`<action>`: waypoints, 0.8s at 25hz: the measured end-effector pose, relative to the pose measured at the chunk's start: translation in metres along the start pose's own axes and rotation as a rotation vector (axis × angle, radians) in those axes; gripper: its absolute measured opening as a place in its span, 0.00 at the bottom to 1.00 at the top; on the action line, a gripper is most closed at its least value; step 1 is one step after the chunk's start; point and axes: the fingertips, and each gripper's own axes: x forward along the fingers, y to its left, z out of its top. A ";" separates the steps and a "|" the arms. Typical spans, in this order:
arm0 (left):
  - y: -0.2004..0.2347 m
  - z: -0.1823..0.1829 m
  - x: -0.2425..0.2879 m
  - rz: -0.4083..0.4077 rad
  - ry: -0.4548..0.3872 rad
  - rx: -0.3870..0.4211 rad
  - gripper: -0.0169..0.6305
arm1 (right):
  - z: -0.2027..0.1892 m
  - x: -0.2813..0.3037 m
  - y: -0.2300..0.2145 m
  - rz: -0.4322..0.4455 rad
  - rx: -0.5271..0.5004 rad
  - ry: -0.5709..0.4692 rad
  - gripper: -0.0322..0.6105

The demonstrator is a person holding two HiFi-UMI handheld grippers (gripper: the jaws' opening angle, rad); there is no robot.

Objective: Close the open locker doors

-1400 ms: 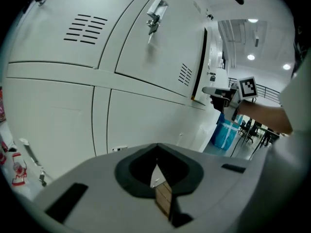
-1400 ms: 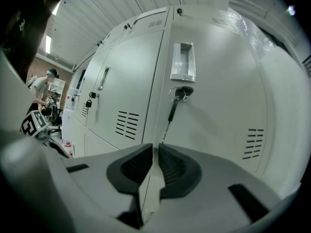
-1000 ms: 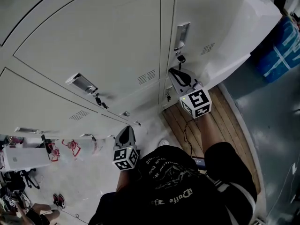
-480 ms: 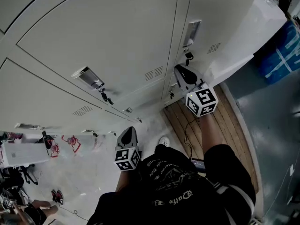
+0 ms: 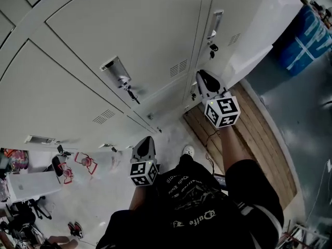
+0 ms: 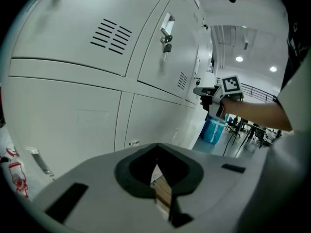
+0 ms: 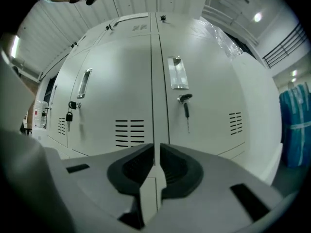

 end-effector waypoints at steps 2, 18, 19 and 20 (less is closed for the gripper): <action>0.007 0.002 -0.010 -0.021 -0.005 0.012 0.04 | -0.002 -0.014 0.017 -0.013 0.000 0.006 0.09; 0.038 0.013 -0.077 -0.207 -0.064 0.152 0.04 | -0.076 -0.137 0.153 -0.263 0.097 0.088 0.09; 0.039 0.011 -0.080 -0.215 -0.064 0.157 0.04 | -0.083 -0.142 0.162 -0.271 0.100 0.099 0.09; 0.040 0.008 -0.082 -0.221 -0.065 0.163 0.04 | -0.089 -0.147 0.170 -0.278 0.100 0.112 0.09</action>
